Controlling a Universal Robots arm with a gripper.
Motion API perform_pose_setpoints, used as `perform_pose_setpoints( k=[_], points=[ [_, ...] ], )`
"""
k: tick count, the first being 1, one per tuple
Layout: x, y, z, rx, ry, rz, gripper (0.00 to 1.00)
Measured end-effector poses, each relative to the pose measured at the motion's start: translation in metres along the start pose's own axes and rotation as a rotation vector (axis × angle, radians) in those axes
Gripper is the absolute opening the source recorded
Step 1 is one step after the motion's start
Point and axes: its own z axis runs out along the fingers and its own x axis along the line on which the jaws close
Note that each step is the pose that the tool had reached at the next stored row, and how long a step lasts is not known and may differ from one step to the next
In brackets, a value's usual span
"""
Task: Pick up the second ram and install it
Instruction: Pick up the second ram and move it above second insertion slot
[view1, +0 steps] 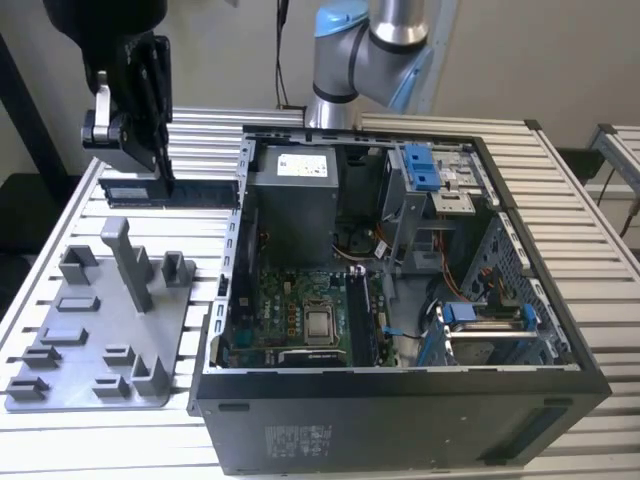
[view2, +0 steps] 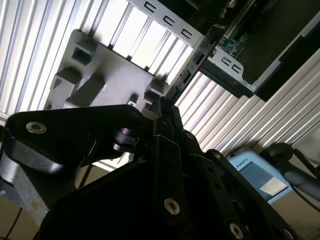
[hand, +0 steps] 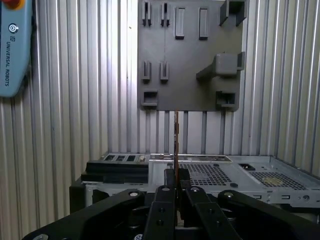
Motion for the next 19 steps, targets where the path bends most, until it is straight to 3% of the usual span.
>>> perform_pose_setpoints(
  k=[19],
  points=[
    [-0.0003,-0.0594,-0.0002,0.0001,-0.0001,0.0,0.14]
  ],
)
